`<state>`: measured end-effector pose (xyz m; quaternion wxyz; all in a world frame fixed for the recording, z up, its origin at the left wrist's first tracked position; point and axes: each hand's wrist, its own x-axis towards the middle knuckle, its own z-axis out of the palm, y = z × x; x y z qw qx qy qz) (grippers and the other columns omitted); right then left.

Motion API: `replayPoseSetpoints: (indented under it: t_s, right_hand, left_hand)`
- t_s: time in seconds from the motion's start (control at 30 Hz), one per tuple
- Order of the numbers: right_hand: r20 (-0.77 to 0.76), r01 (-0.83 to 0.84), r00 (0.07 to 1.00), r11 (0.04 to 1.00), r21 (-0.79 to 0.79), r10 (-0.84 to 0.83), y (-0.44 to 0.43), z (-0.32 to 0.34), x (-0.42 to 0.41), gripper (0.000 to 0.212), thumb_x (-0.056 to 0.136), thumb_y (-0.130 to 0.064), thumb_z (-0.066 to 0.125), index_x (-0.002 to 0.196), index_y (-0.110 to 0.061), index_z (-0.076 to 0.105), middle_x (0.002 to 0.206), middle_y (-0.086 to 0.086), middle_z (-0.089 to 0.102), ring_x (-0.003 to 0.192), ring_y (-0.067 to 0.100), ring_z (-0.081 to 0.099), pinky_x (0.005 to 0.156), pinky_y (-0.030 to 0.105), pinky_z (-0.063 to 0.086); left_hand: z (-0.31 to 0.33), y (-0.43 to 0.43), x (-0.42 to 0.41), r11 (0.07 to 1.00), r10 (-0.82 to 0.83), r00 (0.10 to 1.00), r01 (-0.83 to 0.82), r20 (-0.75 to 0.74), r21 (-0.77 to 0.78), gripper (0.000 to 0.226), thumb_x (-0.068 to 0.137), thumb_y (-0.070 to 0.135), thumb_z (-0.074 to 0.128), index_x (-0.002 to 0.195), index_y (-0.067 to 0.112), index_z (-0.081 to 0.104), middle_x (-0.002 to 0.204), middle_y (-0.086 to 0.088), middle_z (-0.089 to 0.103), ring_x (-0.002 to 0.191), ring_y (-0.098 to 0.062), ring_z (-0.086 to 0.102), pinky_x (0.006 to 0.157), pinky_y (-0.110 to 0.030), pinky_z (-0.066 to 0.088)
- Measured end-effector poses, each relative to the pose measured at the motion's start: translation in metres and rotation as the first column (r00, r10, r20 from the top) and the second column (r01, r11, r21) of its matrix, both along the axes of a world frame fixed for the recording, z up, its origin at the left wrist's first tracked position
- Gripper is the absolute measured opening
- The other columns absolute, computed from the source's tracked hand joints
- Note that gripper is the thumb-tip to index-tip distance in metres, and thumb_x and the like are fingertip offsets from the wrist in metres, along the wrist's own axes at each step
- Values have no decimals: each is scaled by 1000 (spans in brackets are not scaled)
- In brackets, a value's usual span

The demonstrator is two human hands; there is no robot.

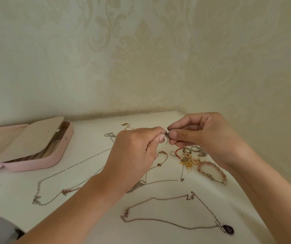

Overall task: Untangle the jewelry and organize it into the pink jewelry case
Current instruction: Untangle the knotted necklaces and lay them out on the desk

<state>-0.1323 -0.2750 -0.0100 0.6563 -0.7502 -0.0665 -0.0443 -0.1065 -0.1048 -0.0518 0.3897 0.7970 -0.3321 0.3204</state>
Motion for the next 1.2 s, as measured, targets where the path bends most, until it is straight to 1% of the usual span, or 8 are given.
replayPoseSetpoints:
  t_s: [0.17,0.37,0.53,0.73,0.93,1.0,1.1,1.2]
  right_hand:
    - [33,3,999,1000,-20,-2,1,-1,1,10,70,0,74,79,-4,73,72,14,73,65,17,70,62,19,55]
    - [83,6,997,997,-70,0,2,0,-1,10,74,5,73,77,-4,73,72,15,72,64,16,69,63,19,55]
    - [143,49,989,985,-168,-25,3,0,-3,11,74,-1,76,74,-12,75,70,7,73,66,15,70,64,19,54]
    - [231,188,964,949,-251,-130,12,-2,-9,8,74,-12,79,74,-19,76,67,-3,73,68,21,70,67,46,57]
    - [178,152,976,974,-165,-123,12,-2,-7,7,73,-7,79,76,-13,75,70,1,74,71,20,71,77,53,54]
    - [170,139,979,981,-135,-116,10,-2,-4,8,73,-5,79,77,-10,75,74,2,74,75,21,72,78,48,55]
    - [160,73,985,994,-80,-59,7,-2,-2,9,72,-4,78,79,-8,74,78,5,75,76,15,72,75,25,58]
    - [134,15,991,1000,-5,-14,2,-3,2,10,69,-7,75,78,-7,72,78,10,74,75,18,70,74,23,57]
  left_hand:
    - [0,0,0,1000,2,999,-2,-36,-21,15,87,11,61,79,13,74,47,9,55,43,11,46,49,0,32]
    - [4,0,-4,986,-86,952,39,-294,-161,18,88,9,65,80,20,77,46,10,58,35,1,46,43,-2,29]
    - [5,-1,-7,984,-80,927,15,-367,-176,19,88,10,66,79,22,76,47,15,58,36,0,49,43,-4,31]
    - [5,-2,-7,981,-22,923,-55,-383,-188,19,88,11,66,77,23,75,63,21,65,45,-2,59,47,-6,37]
    - [7,0,-7,979,-7,928,-69,-373,-191,18,89,13,65,79,23,76,59,22,64,47,0,59,47,-5,35]
    - [8,0,-7,976,-14,927,-68,-376,-205,17,89,13,65,80,24,76,66,19,67,49,-1,61,47,-7,37]
    - [9,0,-6,964,-47,917,-62,-395,-259,14,88,16,67,83,26,75,70,17,69,52,-2,62,49,-10,41]
    - [9,1,-6,950,-107,912,-24,-396,-313,8,85,19,70,85,24,76,70,13,70,52,-4,62,54,-9,42]
